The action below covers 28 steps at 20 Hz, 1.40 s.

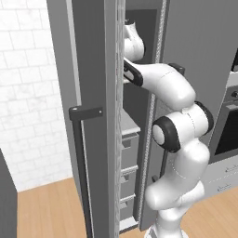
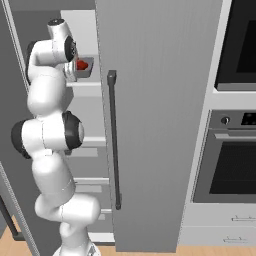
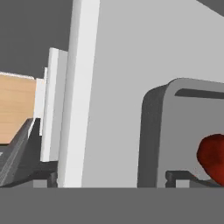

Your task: Take the meat container that has the fish and place it on the second highest rack of the freezer. Then take the vegetable container that has the bell pepper and tomato and place it on the highest rack of the freezer.

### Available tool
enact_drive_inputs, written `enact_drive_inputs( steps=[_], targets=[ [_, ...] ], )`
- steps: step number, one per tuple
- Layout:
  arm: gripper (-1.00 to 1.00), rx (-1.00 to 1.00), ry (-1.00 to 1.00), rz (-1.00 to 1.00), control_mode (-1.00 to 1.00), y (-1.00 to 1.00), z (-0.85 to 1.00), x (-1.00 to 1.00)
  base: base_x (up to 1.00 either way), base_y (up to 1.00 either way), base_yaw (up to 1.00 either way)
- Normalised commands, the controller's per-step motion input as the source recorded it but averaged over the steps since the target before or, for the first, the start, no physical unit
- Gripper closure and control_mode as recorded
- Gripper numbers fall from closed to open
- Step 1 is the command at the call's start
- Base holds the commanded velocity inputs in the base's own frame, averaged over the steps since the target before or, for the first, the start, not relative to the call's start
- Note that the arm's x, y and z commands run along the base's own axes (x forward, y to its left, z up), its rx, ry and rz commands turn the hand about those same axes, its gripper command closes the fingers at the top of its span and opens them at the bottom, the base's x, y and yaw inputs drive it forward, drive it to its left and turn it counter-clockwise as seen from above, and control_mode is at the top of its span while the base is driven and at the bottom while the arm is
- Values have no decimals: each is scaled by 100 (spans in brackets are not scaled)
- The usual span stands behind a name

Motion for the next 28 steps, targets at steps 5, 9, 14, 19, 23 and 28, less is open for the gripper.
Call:
enact_drive_inputs(
  steps=[5,9,14,19,23,28],
  targets=[
    [-100,2,-21,1,-100,-38,0,-79,0,0,0],
    [-100,5,-13,6,-100,-51,-4,-100,0,0,0],
    [-100,1,-2,8,-100,-20,-10,-100,0,0,0],
    [-100,0,-2,20,-100,-17,-20,-98,0,0,0],
    [-100,0,0,0,-100,-28,-3,-71,0,0,0],
    [-100,0,10,-1,-100,-18,-26,-58,0,0,0]
  ],
)
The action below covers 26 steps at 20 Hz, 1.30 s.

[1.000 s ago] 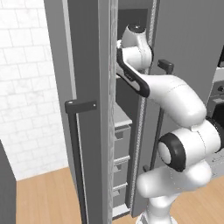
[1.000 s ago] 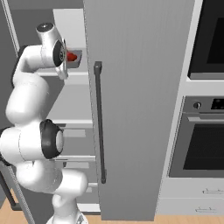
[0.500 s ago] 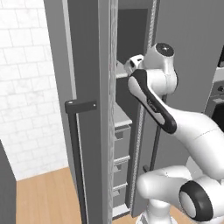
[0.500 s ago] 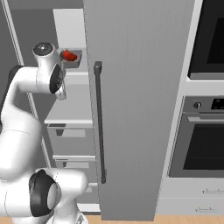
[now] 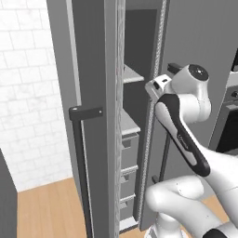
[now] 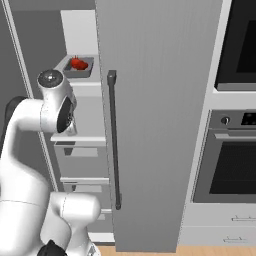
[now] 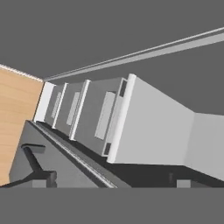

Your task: Take the meat container that has the fish and place it on the second highest rack of the freezer. Then take the vegetable container that has the bell pepper and tomato and place it on the highest rack of the freezer.

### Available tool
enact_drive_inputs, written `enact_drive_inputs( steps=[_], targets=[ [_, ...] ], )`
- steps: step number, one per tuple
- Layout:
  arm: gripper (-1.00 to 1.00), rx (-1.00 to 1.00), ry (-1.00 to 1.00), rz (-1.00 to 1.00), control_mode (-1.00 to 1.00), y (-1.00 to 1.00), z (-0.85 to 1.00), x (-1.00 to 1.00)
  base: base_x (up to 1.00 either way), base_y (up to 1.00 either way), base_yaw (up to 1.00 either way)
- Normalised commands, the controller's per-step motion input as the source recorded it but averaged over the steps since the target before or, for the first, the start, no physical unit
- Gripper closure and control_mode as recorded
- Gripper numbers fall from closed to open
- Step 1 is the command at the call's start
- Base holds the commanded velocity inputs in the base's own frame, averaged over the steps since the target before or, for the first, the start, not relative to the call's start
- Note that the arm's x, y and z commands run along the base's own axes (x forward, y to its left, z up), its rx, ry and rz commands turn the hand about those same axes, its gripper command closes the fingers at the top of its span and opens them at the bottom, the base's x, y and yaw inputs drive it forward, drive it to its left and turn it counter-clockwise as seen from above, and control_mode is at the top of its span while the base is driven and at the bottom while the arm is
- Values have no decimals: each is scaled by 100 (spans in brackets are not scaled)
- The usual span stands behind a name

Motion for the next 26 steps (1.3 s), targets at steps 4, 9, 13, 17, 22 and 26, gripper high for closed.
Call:
enact_drive_inputs(
  steps=[4,9,13,17,22,26],
  targets=[
    [-100,0,6,-7,100,-12,-26,-43,-16,-12,-4],
    [-100,0,0,0,100,0,0,0,-47,-82,-17],
    [-100,0,0,0,100,0,0,0,-2,-100,-13],
    [-100,0,0,0,100,0,0,0,19,-100,-4],
    [-100,0,0,0,100,0,0,0,39,-100,0],
    [-100,0,0,0,100,0,0,0,24,-100,0]
  ],
)
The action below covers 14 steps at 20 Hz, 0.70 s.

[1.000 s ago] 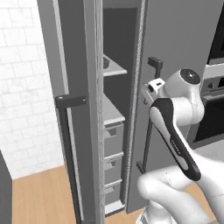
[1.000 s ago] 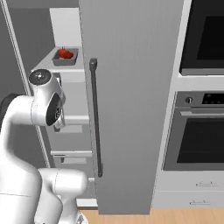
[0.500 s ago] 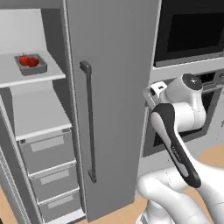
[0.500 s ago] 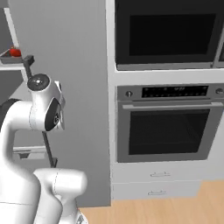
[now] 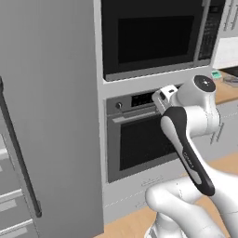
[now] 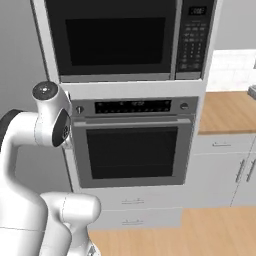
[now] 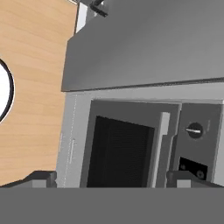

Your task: Take the meat container that has the fish and place it on the second highest rack of the freezer. Then take the vegetable container that has the bell pepper and tomato and place it on the highest rack of the freezer.

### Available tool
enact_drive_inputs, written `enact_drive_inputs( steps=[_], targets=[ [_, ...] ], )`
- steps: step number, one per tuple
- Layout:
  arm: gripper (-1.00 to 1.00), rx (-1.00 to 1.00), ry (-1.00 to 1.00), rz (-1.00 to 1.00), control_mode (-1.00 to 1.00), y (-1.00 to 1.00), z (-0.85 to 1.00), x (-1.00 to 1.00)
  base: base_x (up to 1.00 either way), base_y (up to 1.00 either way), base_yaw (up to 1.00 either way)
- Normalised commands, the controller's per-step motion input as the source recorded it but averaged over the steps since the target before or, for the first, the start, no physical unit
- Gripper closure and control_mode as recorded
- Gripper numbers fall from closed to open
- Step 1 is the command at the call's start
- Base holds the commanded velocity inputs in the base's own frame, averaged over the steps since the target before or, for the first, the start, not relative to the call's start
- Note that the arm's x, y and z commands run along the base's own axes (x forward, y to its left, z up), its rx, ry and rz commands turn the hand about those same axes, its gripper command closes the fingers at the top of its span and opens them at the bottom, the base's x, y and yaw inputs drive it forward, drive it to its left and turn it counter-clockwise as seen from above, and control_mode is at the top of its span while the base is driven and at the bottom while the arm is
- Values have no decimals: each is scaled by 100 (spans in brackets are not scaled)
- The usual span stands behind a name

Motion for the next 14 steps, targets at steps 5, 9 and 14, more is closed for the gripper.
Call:
enact_drive_inputs(
  steps=[5,9,14],
  targets=[
    [-100,0,0,0,100,0,0,0,39,-100,0],
    [-100,0,0,0,100,0,0,0,47,-100,0],
    [-100,0,0,0,100,0,0,0,44,-100,0]
  ],
)
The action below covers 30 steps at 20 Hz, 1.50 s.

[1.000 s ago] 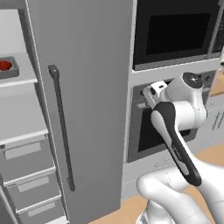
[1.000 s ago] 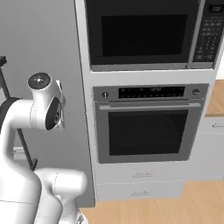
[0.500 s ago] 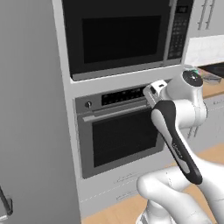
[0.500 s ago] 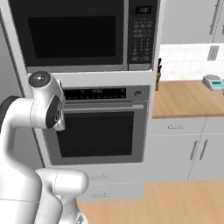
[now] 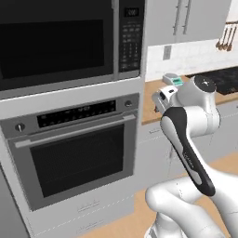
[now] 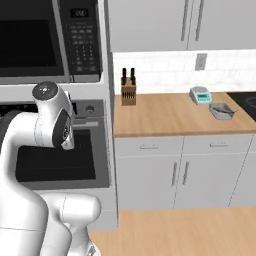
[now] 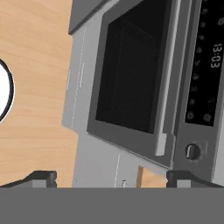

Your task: Take the meat container that has the fish and place it on the second highest rack of the freezer. Then take the vegetable container that has the bell pepper and tomato and place it on the highest rack of the freezer.

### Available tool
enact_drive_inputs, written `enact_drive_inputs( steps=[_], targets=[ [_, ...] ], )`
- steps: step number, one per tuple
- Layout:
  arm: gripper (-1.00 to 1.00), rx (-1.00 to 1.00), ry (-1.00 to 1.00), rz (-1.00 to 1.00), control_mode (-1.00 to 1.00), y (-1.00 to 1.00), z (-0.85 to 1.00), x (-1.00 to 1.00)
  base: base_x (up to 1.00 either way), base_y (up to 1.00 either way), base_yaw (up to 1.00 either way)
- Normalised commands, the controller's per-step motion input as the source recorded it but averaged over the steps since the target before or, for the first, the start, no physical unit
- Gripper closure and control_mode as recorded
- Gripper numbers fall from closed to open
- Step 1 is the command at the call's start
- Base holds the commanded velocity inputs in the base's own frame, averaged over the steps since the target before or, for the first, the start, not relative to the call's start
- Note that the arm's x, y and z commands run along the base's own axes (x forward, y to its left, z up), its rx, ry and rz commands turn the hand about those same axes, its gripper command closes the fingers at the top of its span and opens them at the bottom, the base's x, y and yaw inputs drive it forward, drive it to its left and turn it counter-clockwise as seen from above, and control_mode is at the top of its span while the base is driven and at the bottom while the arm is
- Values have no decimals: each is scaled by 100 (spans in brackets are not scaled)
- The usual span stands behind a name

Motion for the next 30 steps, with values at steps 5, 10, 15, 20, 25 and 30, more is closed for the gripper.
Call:
enact_drive_inputs(
  steps=[5,10,15,20,25,30],
  targets=[
    [-100,0,0,0,100,0,0,0,52,-100,0],
    [-100,0,0,0,100,0,0,0,70,-100,4],
    [-100,0,0,0,100,0,0,0,92,-98,12],
    [-100,0,0,0,100,0,0,0,81,-81,19],
    [-100,0,0,0,100,0,0,0,34,-50,27],
    [-100,0,0,0,100,0,0,0,16,-12,14]
  ],
)
